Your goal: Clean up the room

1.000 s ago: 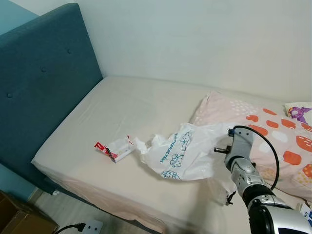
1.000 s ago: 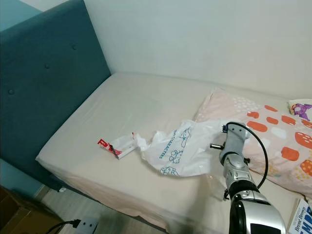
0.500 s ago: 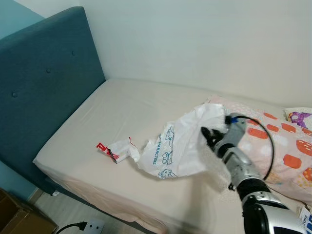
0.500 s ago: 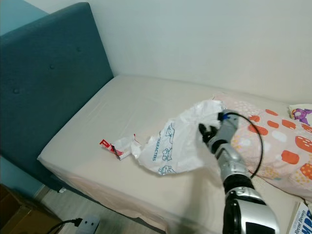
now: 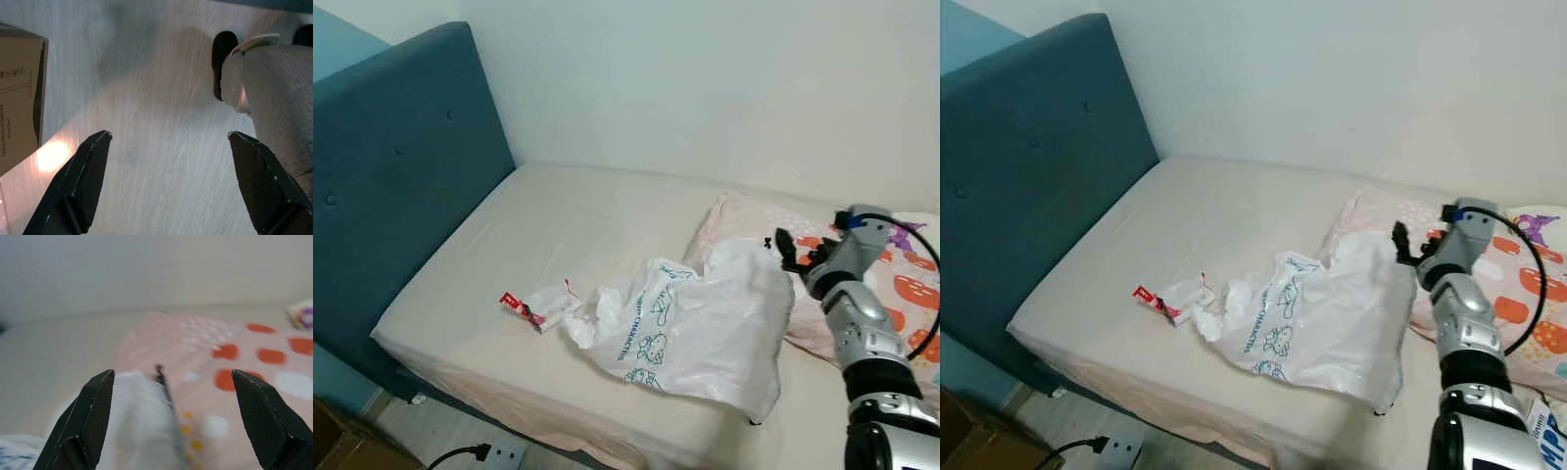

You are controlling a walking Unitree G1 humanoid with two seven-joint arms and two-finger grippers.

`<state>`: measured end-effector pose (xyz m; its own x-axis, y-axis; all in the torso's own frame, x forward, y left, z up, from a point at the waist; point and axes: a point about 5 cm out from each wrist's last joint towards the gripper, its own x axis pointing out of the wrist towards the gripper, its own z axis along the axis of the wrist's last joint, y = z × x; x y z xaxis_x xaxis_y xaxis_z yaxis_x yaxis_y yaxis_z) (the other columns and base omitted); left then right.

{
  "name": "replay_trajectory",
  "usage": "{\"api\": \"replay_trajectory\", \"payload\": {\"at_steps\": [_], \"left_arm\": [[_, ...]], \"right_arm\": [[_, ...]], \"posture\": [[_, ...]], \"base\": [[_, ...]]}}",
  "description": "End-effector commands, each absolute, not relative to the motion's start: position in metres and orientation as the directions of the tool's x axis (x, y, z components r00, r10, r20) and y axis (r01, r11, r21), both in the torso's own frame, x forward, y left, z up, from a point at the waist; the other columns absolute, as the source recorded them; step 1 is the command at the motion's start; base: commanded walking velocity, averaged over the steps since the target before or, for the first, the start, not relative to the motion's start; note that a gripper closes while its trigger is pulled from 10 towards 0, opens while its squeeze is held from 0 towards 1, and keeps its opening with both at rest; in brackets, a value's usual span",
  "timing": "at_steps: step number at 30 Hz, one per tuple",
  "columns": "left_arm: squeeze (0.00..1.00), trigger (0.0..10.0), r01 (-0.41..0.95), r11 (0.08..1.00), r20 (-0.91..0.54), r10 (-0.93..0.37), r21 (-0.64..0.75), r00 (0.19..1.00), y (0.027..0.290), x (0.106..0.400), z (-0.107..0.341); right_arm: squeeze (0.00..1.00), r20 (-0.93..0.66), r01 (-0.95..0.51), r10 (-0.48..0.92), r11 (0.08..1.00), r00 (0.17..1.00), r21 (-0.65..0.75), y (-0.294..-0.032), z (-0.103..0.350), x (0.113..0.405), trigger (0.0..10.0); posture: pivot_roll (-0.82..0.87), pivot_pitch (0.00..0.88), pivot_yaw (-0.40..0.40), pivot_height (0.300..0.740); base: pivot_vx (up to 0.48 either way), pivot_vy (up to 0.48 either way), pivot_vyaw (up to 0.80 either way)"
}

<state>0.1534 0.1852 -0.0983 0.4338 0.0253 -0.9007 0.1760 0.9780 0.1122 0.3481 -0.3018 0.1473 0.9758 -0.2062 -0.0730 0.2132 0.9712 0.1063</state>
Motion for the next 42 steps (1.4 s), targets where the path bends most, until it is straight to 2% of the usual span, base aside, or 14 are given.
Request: {"api": "replay_trajectory", "payload": {"at_steps": [1, 2, 7, 11, 14, 15, 16, 17, 19, 22, 27, 33, 35, 42], "left_arm": [[0.0, 10.0, 0.168, 0.979, -0.91, 0.033, 0.112, 0.413, 0.187, 0.148, -0.1], [0.0, 10.0, 0.166, 0.98, -0.91, 0.035, 0.113, 0.412, 0.188, 0.147, -0.101], [0.0, 10.0, 0.172, 0.977, -0.914, 0.043, 0.122, 0.403, 0.191, 0.143, -0.101], [0.0, 10.0, 0.173, 0.975, -0.92, 0.06, 0.137, 0.387, 0.196, 0.136, -0.103], [0.0, 10.0, 0.173, 0.975, -0.921, 0.064, 0.14, 0.383, 0.197, 0.134, -0.104], [0.0, 10.0, 0.172, 0.975, -0.922, 0.068, 0.143, 0.38, 0.199, 0.132, -0.104], [0.0, 10.0, 0.171, 0.974, -0.923, 0.072, 0.146, 0.377, 0.201, 0.129, -0.105], [0.0, 10.0, 0.171, 0.974, -0.923, 0.072, 0.146, 0.377, 0.201, 0.129, -0.105], [0.0, 10.0, 0.173, 0.973, -0.925, 0.079, 0.152, 0.371, 0.204, 0.125, -0.106], [0.0, 10.0, 0.177, 0.972, -0.927, 0.081, 0.155, 0.366, 0.206, 0.122, -0.106], [0.0, 10.0, 0.192, 0.968, -0.929, 0.082, 0.16, 0.361, 0.21, 0.118, -0.107], [0.0, 10.0, 0.211, 0.963, -0.93, 0.083, 0.168, 0.359, 0.212, 0.115, -0.107], [0.0, 10.0, 0.215, 0.961, -0.931, 0.087, 0.172, 0.356, 0.214, 0.112, -0.107], [0.0, 10.0, 0.249, 0.951, -0.937, 0.095, 0.186, 0.337, 0.219, 0.103, -0.109]], "right_arm": [[1.0, -0.132, 0.237, -0.222, 0.965, 0.966, 0.114, -0.302, 0.133, 0.344, 10.0], [1.0, -0.164, 0.279, -0.257, 0.951, 0.952, 0.132, -0.305, 0.124, 0.341, 10.0], [1.0, -0.177, 0.308, -0.269, 0.917, 0.947, 0.254, -0.303, 0.108, 0.336, 10.0], [1.0, -0.102, 0.241, -0.219, 0.875, 0.97, 0.421, -0.293, 0.103, 0.335, 10.0], [1.0, -0.087, 0.229, -0.212, 0.863, 0.973, 0.45, -0.291, 0.103, 0.334, 10.0], [0.31, -0.089, 0.237, -0.221, 0.855, 0.971, 0.462, -0.292, 0.101, 0.333, 10.0], [0.0, -0.109, 0.267, -0.244, 0.846, 0.964, 0.461, -0.296, 0.098, 0.331, 10.0], [0.0, -0.109, 0.267, -0.244, 0.846, 0.964, 0.461, -0.296, 0.098, 0.331, 10.0], [0.0, -0.205, 0.393, -0.337, 0.831, 0.919, 0.395, -0.309, 0.085, 0.321, 10.0], [0.0, -0.262, 0.482, -0.412, 0.814, 0.873, 0.324, -0.321, 0.077, 0.31, 10.0], [0.0, -0.242, 0.509, -0.452, 0.808, 0.858, 0.296, -0.333, 0.078, 0.303, 10.0], [0.0, -0.18, 0.463, -0.427, 0.805, 0.886, 0.37, -0.333, 0.084, 0.305, 10.0], [0.0, -0.12, 0.392, -0.381, 0.798, 0.917, 0.458, -0.33, 0.088, 0.307, 10.0], [0.0, -0.042, 0.291, -0.33, 0.756, 0.943, 0.587, -0.333, 0.091, 0.306, 10.0]], "posture": [[-0.03, 0.094, 0.045, 0.74], [-0.02, 0.102, 0.049, 0.74], [0.01, 0.121, 0.062, 0.74], [0.06, 0.146, 0.08, 0.74], [0.06, 0.15, 0.081, 0.74], [0.08, 0.161, 0.087, 0.74], [0.09, 0.172, 0.095, 0.74], [0.09, 0.172, 0.095, 0.74], [0.1, 0.19, 0.104, 0.74], [0.11, 0.203, 0.114, 0.74], [0.13, 0.225, 0.133, 0.74], [0.14, 0.239, 0.145, 0.74], [0.17, 0.255, 0.159, 0.74], [0.2, 0.29, 0.179, 0.74]], "base": [[0.0, 0.0, 0.0], [0.0, 0.0, 0.0], [0.0, 0.0, 0.0], [0.0, 0.0, 0.0], [0.0, 0.0, 0.0], [0.0, 0.0, 0.0], [0.0, 0.0, 0.0], [0.0, 0.0, 0.0], [0.0, 0.0, 0.0], [0.0, 0.0, 0.0], [0.0, 0.0, 0.0], [0.0, 0.0, 0.0], [0.0, 0.0, 0.0], [0.0, 0.0, 0.0]]}}
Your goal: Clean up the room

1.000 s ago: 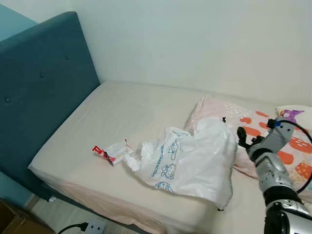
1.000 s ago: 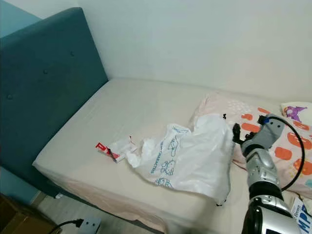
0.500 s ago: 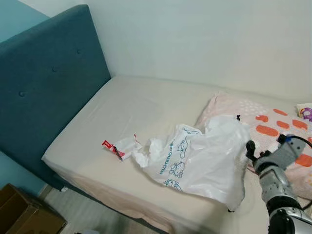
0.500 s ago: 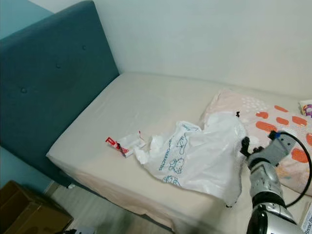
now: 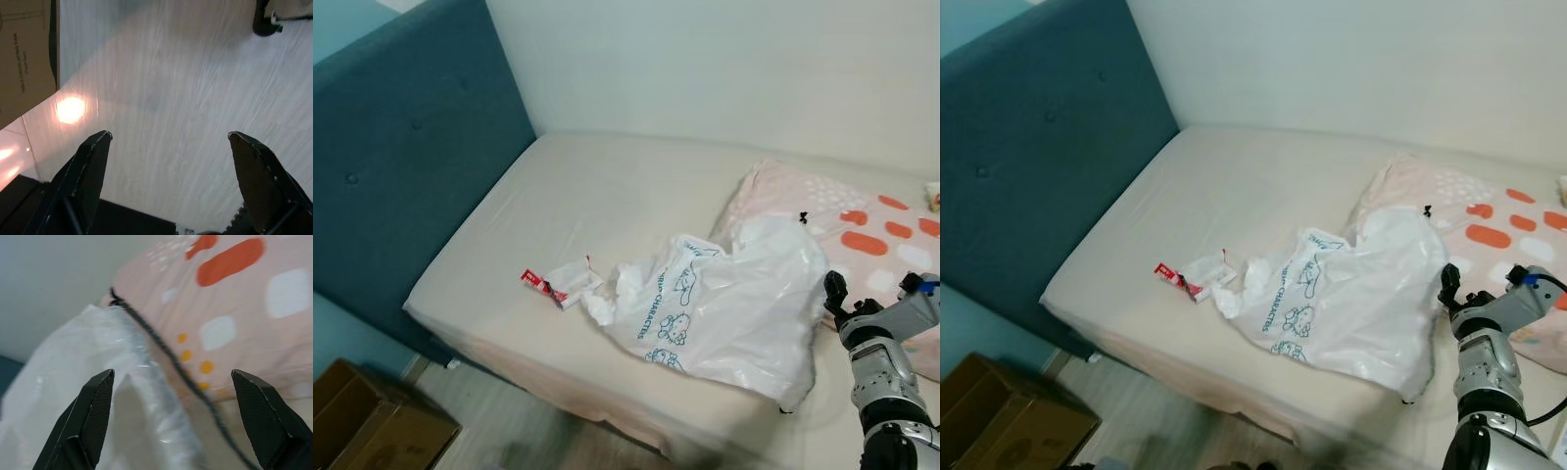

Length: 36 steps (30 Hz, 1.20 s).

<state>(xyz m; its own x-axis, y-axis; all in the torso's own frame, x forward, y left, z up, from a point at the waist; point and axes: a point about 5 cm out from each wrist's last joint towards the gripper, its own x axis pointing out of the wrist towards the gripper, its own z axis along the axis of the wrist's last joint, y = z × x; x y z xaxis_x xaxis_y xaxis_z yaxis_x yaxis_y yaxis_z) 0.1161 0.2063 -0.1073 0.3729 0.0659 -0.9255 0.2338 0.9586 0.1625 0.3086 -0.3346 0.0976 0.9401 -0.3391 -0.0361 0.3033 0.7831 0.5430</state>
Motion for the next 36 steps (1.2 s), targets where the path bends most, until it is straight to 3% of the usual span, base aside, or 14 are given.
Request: {"api": "replay_trajectory", "payload": {"at_steps": [1, 13, 16, 18, 26, 32, 34, 36], "left_arm": [[0.0, 10.0, 0.249, 0.951, -0.937, 0.095, 0.186, 0.337, 0.219, 0.103, -0.109], [0.0, 10.0, 0.27, 0.943, -0.943, 0.103, 0.194, 0.318, 0.223, 0.093, -0.11], [0.0, 10.0, 0.276, 0.941, -0.944, 0.103, 0.194, 0.313, 0.224, 0.089, -0.111], [0.0, 10.0, 0.278, 0.941, -0.944, 0.102, 0.194, 0.313, 0.224, 0.089, -0.111], [0.0, 10.0, 0.282, 0.939, -0.942, 0.102, 0.197, 0.318, 0.223, 0.09, -0.111], [0.0, 10.0, 0.284, 0.938, -0.942, 0.1, 0.196, 0.321, 0.221, 0.092, -0.11], [0.0, 10.0, 0.282, 0.939, -0.939, 0.097, 0.196, 0.329, 0.22, 0.095, -0.11], [0.0, 10.0, 0.282, 0.939, -0.939, 0.097, 0.196, 0.329, 0.22, 0.095, -0.11]], "right_arm": [[0.0, -0.042, 0.291, -0.33, 0.756, 0.943, 0.587, -0.333, 0.091, 0.306, 10.0], [0.0, -0.013, 0.25, -0.304, 0.76, 0.953, 0.6, -0.337, 0.093, 0.304, 10.0], [0.0, 0.012, 0.15, -0.194, 0.795, 0.981, 0.588, -0.328, 0.1, 0.313, 10.0], [0.0, -0.05, 0.14, -0.134, 0.827, 0.99, 0.544, -0.322, 0.098, 0.317, 10.0], [0.0, -0.275, 0.244, -0.136, 0.879, 0.952, 0.41, -0.319, 0.078, 0.313, 10.0], [0.0, -0.319, 0.169, -0.043, 0.911, 0.947, 0.377, -0.309, 0.073, 0.314, 10.0], [0.0, -0.316, -0.002, 0.128, 0.929, 0.94, 0.37, -0.292, 0.071, 0.317, 10.0], [0.0, -0.316, -0.002, 0.128, 0.929, 0.94, 0.37, -0.292, 0.071, 0.317, 10.0]], "posture": [[0.2, 0.29, 0.179, 0.74], [0.24, 0.321, 0.19, 0.74], [0.25, 0.329, 0.188, 0.74], [0.25, 0.331, 0.186, 0.74], [0.24, 0.326, 0.184, 0.74], [0.22, 0.312, 0.18, 0.74], [0.2, 0.29, 0.165, 0.74], [0.2, 0.29, 0.165, 0.74]], "base": [[0.0, 0.0, 0.0], [0.0, 0.0, 0.0], [0.0, 0.0, 0.0], [0.0, 0.0, 0.0], [0.0, 0.0, 0.0], [0.0, 0.0, 0.0], [0.0, 0.0, 0.0], [0.0, 0.0, 0.0]]}}
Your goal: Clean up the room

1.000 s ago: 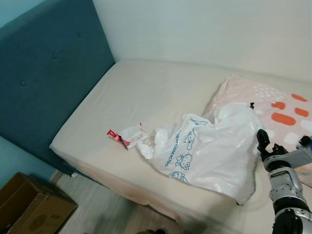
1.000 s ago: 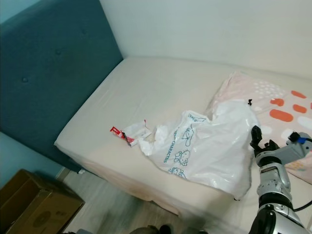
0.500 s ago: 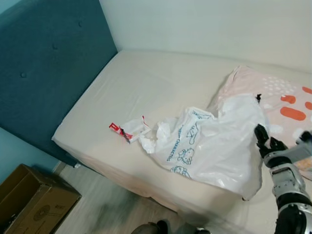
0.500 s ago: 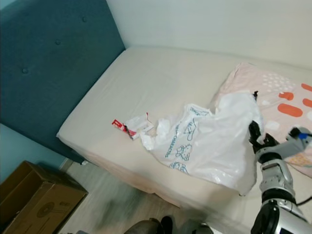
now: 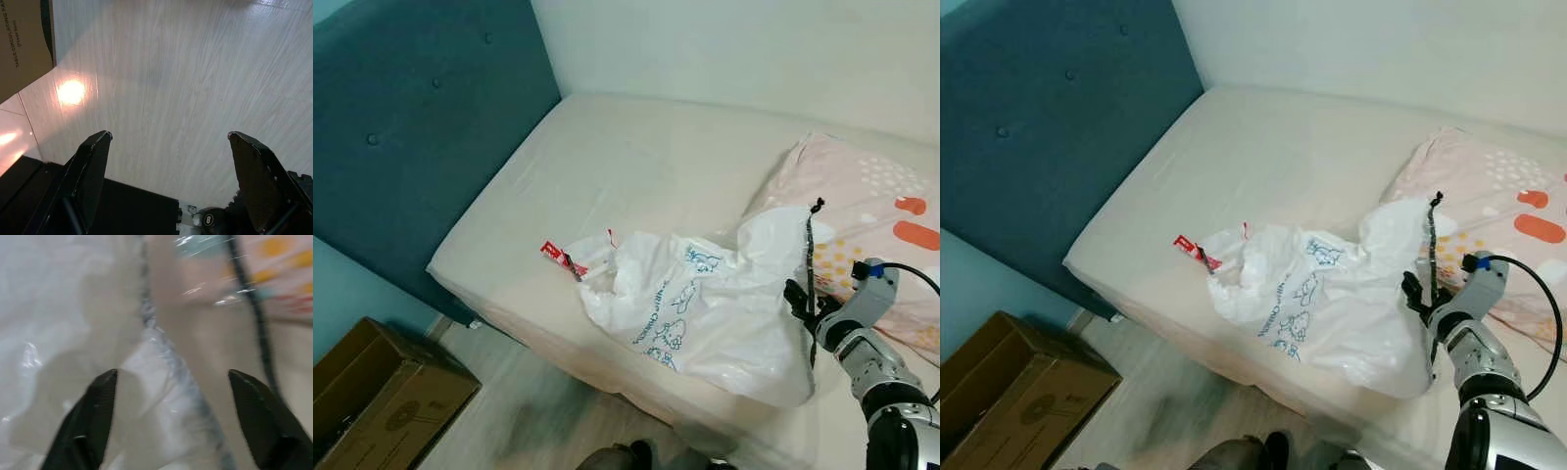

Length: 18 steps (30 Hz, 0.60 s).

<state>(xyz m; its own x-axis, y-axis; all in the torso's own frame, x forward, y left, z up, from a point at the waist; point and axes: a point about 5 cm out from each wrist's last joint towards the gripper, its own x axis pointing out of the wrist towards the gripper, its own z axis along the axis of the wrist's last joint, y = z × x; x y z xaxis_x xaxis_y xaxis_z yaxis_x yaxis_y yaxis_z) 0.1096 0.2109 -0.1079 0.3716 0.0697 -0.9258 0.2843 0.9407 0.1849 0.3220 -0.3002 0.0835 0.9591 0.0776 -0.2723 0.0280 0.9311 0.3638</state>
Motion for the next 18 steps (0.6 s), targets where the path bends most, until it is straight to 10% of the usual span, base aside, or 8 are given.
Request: {"api": "replay_trajectory", "payload": {"at_steps": [1, 2, 3, 18], "left_arm": [[0.0, 10.0, 0.278, 0.94, -0.937, 0.096, 0.196, 0.335, 0.218, 0.097, -0.11], [0.0, 10.0, 0.278, 0.94, -0.937, 0.096, 0.196, 0.335, 0.218, 0.097, -0.11], [0.0, 10.0, 0.273, 0.942, -0.935, 0.093, 0.194, 0.343, 0.217, 0.101, -0.109], [0.0, 10.0, 0.224, 0.957, -0.921, 0.088, 0.184, 0.379, 0.204, 0.125, -0.105]], "right_arm": [[0.0, -0.309, -0.143, 0.264, 0.921, 0.914, 0.363, -0.28, 0.07, 0.317, 3.6], [0.0, -0.309, -0.143, 0.264, 0.921, 0.914, 0.363, -0.28, 0.07, 0.317, 3.6], [0.0, -0.298, -0.265, 0.382, 0.892, 0.875, 0.367, -0.268, 0.07, 0.317, 0.0], [0.0, -0.189, -0.553, 0.671, 0.712, 0.717, 0.433, -0.206, 0.065, 0.32, 0.0]], "posture": [[0.19, 0.277, 0.158, 0.74], [0.19, 0.277, 0.158, 0.74], [0.18, 0.26, 0.148, 0.74], [0.1, 0.148, 0.09, 0.74]], "base": [[0.0, 0.0, 0.0], [0.0, 0.0, 0.0], [0.0, 0.0, 0.0], [0.0, 0.0, 0.0]]}}
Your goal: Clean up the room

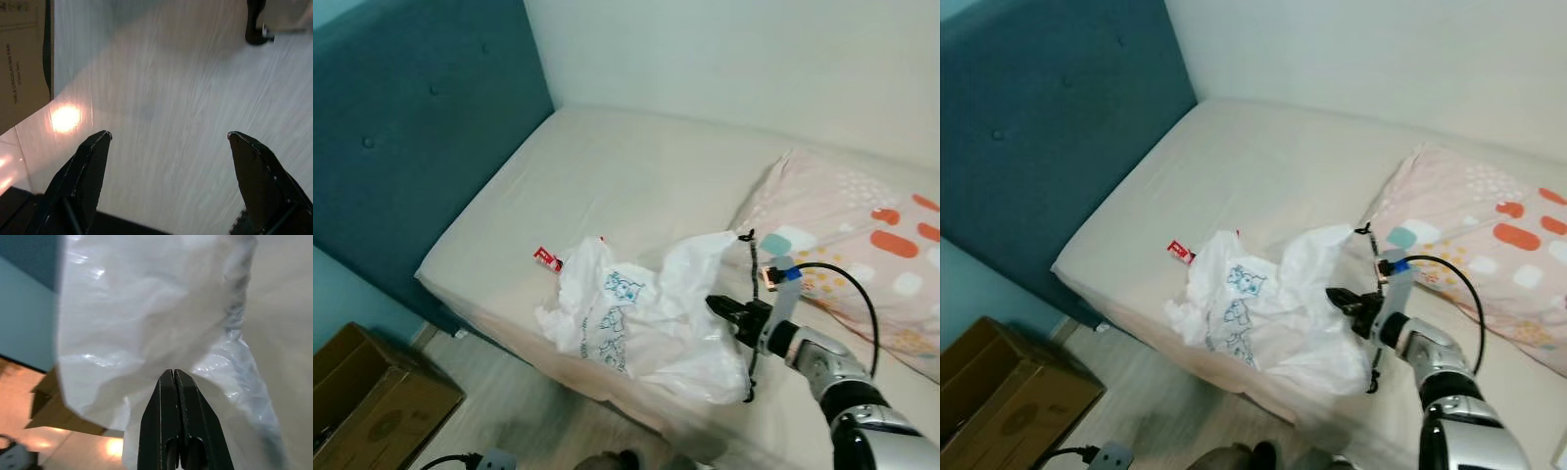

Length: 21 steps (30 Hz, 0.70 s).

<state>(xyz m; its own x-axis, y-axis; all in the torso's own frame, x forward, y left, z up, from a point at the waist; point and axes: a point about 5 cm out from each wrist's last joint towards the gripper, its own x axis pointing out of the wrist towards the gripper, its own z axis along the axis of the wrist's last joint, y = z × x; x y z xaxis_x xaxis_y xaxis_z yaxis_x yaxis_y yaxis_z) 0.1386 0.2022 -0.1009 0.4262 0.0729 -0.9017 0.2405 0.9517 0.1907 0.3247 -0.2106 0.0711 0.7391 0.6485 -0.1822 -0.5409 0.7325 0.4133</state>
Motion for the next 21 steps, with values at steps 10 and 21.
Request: {"api": "replay_trajectory", "payload": {"at_steps": [10, 21], "left_arm": [[0.0, 10.0, 0.183, 0.966, -0.908, 0.093, 0.181, 0.408, 0.197, 0.143, -0.101], [0.0, 10.0, 0.15, 0.974, -0.894, 0.091, 0.172, 0.439, 0.191, 0.155, -0.097]], "right_arm": [[0.0, 0.109, -0.695, 0.769, 0.494, 0.629, 0.522, -0.147, 0.084, 0.327, 0.0], [0.0, 0.446, -0.8, 0.677, 0.391, 0.585, 0.456, -0.151, 0.156, 0.346, 0.0]], "posture": [[0.04, 0.065, 0.056, 0.74], [0.01, 0.016, 0.023, 0.74]], "base": [[0.0, 0.0, 0.0], [0.0, 0.0, 0.0]]}}
